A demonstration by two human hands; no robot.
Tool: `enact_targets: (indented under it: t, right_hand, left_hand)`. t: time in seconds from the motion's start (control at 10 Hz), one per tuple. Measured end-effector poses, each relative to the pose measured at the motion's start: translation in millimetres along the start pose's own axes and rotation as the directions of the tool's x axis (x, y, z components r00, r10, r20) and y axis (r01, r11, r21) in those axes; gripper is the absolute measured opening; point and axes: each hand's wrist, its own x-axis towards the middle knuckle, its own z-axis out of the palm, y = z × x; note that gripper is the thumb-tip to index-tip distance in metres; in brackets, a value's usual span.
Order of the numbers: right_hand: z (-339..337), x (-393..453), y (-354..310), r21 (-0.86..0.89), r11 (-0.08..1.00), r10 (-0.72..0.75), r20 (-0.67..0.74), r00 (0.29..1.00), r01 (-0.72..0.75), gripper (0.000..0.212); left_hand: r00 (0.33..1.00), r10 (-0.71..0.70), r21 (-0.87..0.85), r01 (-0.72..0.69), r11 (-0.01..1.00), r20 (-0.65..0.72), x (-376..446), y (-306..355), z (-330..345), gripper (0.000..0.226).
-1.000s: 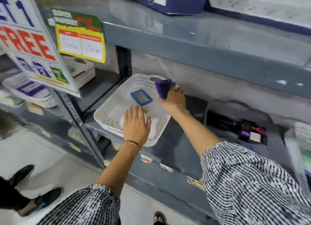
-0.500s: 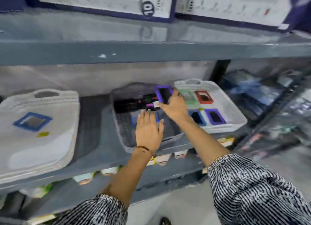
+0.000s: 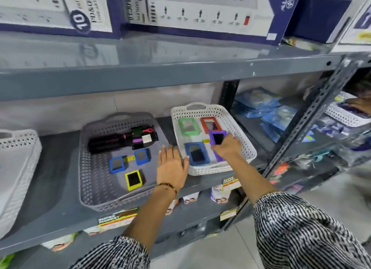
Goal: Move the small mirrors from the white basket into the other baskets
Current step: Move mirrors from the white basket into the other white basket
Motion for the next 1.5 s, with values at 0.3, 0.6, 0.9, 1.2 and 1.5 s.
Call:
enact_targets:
  t: [0.3, 0.6, 0.9, 1.2, 1.5]
  right_hand:
    - [1.3, 17.3, 16.4, -0.167, 0.985, 0.072, 0.182, 0.981, -0.042, 0.08]
    - [2.2, 17.9, 13.4, -0.272, 0.962, 0.071, 0.262, 0.962, 0.003, 0.065]
    - [5.6, 19.4, 15.0, -0.285, 0.958, 0.088, 0.254, 0.963, -0.012, 0.065]
    - [3.6, 19.0, 7.2, -0.195, 0.98, 0.078, 0.254, 0.964, -0.028, 0.091]
    - [18.8, -48.7, -130.7, 0.176, 0.825, -0.531, -0.083, 0.843, 0.537, 0.048]
  left_hand:
    - [0.998, -0.056, 0.083, 0.054, 0.995, 0.018, 1.7, -0.1, 8.4, 0.057]
    - [0.998, -0.058, 0.095, 0.057, 0.994, 0.009, 1.2, -0.1, 7.8, 0.054]
    - [0.998, -0.06, 0.091, 0.057, 0.994, 0.025, 0.8, -0.5, 8.1, 0.055]
    - [0.997, -0.079, 0.04, 0.079, 0.996, 0.014, 0.2, -2.6, 4.1, 0.055]
    - [0.919, -0.253, -0.104, 0.233, 0.967, -0.303, -14.9, -66.0, -64.1, 0.052]
